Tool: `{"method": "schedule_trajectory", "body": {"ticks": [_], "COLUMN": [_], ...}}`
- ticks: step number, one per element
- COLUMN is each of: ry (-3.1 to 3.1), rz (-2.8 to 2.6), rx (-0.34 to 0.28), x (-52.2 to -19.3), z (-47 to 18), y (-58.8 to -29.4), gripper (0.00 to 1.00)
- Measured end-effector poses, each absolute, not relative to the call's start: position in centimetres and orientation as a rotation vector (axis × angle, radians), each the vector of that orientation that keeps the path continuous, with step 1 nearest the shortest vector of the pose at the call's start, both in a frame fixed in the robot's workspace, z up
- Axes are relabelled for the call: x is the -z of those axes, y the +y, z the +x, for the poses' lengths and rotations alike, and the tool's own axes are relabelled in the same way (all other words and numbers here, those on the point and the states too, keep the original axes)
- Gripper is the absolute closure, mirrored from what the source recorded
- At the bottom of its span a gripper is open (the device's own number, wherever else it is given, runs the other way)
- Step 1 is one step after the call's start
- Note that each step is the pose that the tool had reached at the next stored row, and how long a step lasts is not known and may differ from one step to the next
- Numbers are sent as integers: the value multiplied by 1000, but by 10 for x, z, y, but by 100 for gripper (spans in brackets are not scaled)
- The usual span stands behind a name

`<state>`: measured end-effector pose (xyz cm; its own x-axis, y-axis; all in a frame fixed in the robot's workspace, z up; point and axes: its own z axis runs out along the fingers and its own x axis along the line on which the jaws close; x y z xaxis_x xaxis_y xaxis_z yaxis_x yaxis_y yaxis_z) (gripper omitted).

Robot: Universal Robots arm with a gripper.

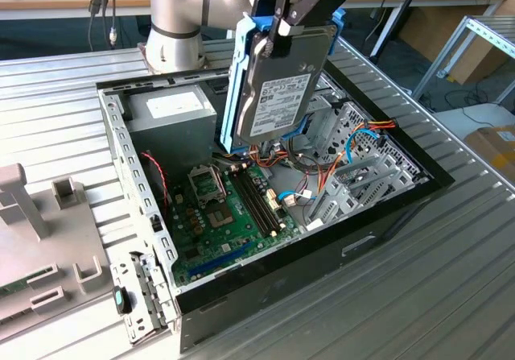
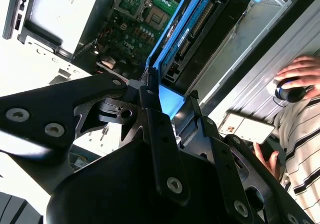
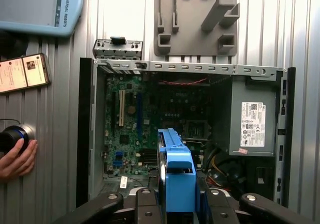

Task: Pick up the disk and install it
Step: 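Pick up the disk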

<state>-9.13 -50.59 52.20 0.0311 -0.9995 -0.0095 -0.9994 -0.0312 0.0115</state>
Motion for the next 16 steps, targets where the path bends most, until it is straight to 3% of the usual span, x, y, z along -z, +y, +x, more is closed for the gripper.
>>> {"method": "schedule_trajectory", "body": {"ticks": [16], "ry": [-2185], "rz": [2255], "rx": [23], "x": [-522], "z": [-88], "y": [-507], "gripper": [64]}}
